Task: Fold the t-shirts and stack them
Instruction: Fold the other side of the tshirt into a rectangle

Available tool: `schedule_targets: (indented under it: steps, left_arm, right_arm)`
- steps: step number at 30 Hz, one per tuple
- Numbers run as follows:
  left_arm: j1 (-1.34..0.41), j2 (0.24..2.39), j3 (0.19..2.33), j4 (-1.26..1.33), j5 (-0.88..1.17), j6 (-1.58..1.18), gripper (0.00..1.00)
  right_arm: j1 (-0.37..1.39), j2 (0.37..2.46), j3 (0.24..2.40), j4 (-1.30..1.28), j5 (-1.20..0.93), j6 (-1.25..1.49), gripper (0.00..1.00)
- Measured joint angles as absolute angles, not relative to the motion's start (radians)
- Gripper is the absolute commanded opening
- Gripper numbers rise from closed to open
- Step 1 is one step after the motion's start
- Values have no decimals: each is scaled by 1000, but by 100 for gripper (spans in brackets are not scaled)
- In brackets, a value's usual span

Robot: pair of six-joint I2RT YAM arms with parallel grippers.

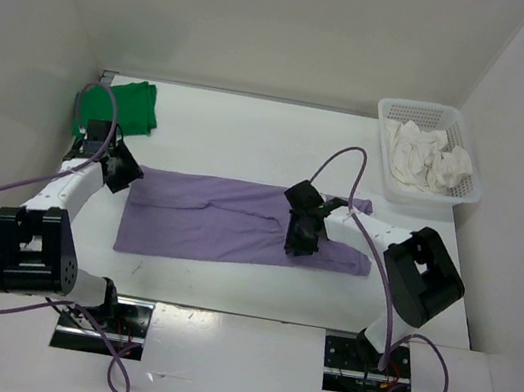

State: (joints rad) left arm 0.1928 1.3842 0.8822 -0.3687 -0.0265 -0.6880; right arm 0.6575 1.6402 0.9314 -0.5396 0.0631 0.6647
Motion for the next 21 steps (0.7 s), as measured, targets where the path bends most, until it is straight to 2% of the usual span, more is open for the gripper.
schedule_targets:
  steps: [6,10,21]
  left_arm:
    - [193,1384,826,-360,-6,-687,52]
    - [193,1382,820,-358,2,-687,52]
    - [193,1363,820,-347,9,-685,51]
  right_arm:
    - [657,1644,939,-546,100,668,31]
    - [659,1666,967,-550,110,664,21]
    - [665,1661,1016,-607,110,646,13]
